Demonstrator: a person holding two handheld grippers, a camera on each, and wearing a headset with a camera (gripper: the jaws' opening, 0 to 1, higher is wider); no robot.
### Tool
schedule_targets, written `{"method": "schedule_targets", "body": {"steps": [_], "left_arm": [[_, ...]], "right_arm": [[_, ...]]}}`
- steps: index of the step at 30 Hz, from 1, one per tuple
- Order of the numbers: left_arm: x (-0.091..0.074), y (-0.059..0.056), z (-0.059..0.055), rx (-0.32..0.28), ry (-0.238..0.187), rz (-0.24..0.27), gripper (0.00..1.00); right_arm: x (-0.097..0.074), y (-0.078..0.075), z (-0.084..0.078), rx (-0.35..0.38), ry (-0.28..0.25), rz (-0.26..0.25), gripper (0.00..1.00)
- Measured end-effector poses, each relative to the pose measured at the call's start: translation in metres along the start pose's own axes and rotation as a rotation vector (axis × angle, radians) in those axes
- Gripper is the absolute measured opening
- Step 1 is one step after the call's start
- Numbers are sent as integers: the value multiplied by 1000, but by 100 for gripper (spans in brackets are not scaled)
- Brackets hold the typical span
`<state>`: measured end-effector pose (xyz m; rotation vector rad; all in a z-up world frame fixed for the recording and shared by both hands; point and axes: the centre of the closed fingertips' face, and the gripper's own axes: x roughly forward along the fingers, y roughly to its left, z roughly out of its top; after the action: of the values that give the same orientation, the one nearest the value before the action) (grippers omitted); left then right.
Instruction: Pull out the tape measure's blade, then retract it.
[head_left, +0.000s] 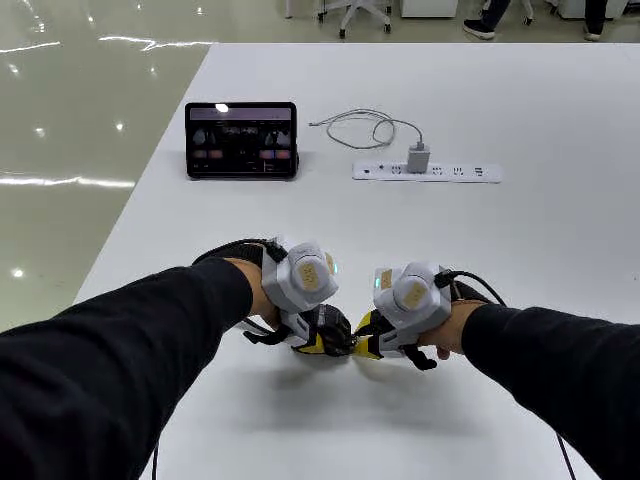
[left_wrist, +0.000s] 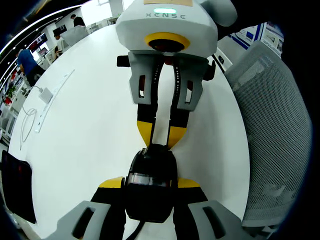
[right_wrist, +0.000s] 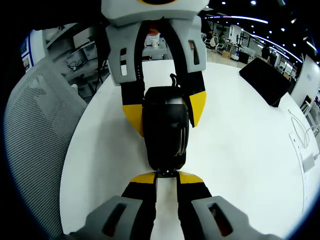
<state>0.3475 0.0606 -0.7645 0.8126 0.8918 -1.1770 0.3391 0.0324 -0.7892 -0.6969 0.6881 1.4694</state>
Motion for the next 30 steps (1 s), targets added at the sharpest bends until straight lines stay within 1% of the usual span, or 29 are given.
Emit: {"method": "schedule_targets", "body": {"steps": [1,2,3,4,5,7,8,10,12,18,20,23,24,25,26,27,30], "left_arm": [[0,0,0,1,0,0,32],[0,0,0,1,1,0,32],[0,0,0,0,0,0,32],[0,0,0,-2,0,1,32],[0,0,0,-2,0,0,32],[0,0,-1,-10,0,3,32],[0,0,-1,-10,-1,3,32],[-1,1,-2,-13,-7,4,32],[-1,0,-1,-10,-12,3,32],[0,0,-1,-11,-10,-2,32],[0,0,0,-15,-11,-2,32],[0,0,0,-13,-10,0,32],[0,0,0,-11,-11,0,32],[0,0,1,-12,-13,0,32],[1,0,1,-12,-15,0,32],[1,0,1,-12,-15,0,32],[0,1,0,-16,-16,0,32]], "right_arm": [[1,0,0,3,2,5,12],[3,-1,10,-17,-45,5,13],[1,2,1,-4,5,15,12],[1,1,2,-36,-6,21,11],[0,0,1,-16,-12,24,10],[-1,-2,2,5,-4,15,6],[-2,-1,2,32,-6,17,6],[-3,-1,3,4,2,12,5],[-4,-1,1,27,8,17,5],[-7,-1,-3,24,31,16,5],[-9,-1,-6,4,37,17,5],[-9,0,-6,7,36,15,6],[-8,0,-5,-37,48,10,7],[-7,1,-4,-32,59,6,8],[-6,1,-4,-49,77,3,8],[-6,0,-4,-108,89,4,9],[-5,0,-4,-84,95,10,11]]}}
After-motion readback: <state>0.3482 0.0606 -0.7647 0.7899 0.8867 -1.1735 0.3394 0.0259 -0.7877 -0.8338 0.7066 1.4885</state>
